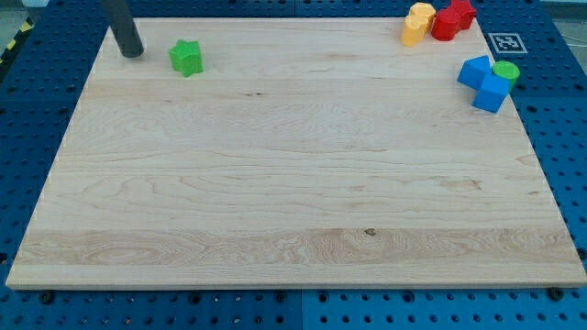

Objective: Place the green star at the right center of the board

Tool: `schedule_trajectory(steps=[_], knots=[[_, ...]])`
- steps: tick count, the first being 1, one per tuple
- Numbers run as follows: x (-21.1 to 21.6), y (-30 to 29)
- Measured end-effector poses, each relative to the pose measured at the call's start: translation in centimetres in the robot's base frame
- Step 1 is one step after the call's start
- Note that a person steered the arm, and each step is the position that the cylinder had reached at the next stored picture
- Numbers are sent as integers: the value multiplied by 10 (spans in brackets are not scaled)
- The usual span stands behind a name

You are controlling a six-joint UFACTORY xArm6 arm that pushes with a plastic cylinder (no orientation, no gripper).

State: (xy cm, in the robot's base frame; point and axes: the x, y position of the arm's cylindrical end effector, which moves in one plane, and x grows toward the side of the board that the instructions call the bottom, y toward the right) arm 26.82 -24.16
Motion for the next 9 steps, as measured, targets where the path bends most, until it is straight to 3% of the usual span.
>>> schedule_trajectory(steps=[2, 4, 7, 9], knots=[[2, 13], [29, 13], [0, 38], [15, 48]])
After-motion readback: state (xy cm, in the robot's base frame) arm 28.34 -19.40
